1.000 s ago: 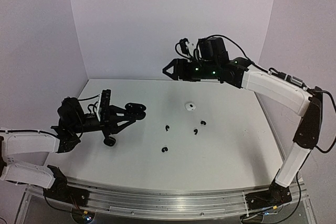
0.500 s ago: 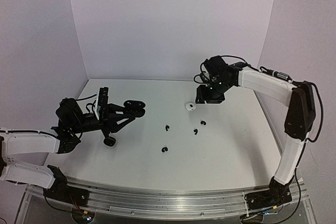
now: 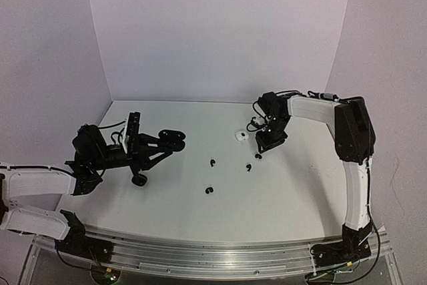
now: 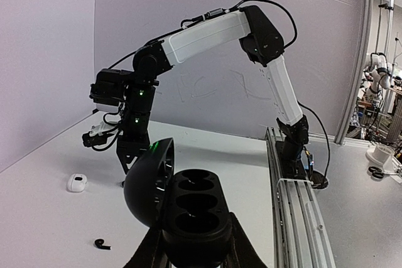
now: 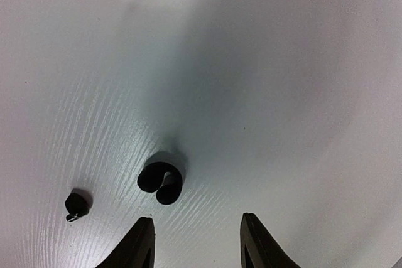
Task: Insert the wireless bluetooth earbuds into the charging case
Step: Pick up the right earbud from the center of the board, then insert the right earbud into the right side groove of the charging case.
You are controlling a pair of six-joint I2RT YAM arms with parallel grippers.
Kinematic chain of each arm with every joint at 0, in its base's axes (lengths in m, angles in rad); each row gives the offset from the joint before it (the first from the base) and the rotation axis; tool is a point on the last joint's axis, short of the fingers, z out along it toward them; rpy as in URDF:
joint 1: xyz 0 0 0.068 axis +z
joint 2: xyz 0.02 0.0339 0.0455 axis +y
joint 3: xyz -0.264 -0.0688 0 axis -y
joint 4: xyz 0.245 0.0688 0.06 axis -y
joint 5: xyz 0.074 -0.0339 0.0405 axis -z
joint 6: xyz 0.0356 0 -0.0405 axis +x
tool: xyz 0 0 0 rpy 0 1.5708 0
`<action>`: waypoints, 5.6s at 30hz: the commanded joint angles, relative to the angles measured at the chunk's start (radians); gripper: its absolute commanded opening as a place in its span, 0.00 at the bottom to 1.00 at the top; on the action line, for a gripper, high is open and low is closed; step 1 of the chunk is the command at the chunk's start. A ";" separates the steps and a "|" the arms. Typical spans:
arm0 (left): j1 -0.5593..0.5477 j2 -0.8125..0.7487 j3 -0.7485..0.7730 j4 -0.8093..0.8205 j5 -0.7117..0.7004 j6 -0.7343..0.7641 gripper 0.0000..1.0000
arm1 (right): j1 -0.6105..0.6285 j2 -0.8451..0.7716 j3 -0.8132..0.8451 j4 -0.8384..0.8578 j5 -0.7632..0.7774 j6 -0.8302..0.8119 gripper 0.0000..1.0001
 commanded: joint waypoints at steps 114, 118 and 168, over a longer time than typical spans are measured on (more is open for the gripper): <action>-0.002 0.006 0.082 0.046 -0.164 -0.059 0.00 | 0.346 -0.519 -0.152 0.664 0.235 0.112 0.00; -0.002 0.009 0.079 0.104 -0.197 -0.042 0.00 | 0.479 -0.612 -0.220 0.882 0.307 -0.003 0.00; -0.003 -0.015 0.099 0.149 -0.259 -0.038 0.00 | 0.786 -0.388 -0.121 0.989 0.448 -0.452 0.00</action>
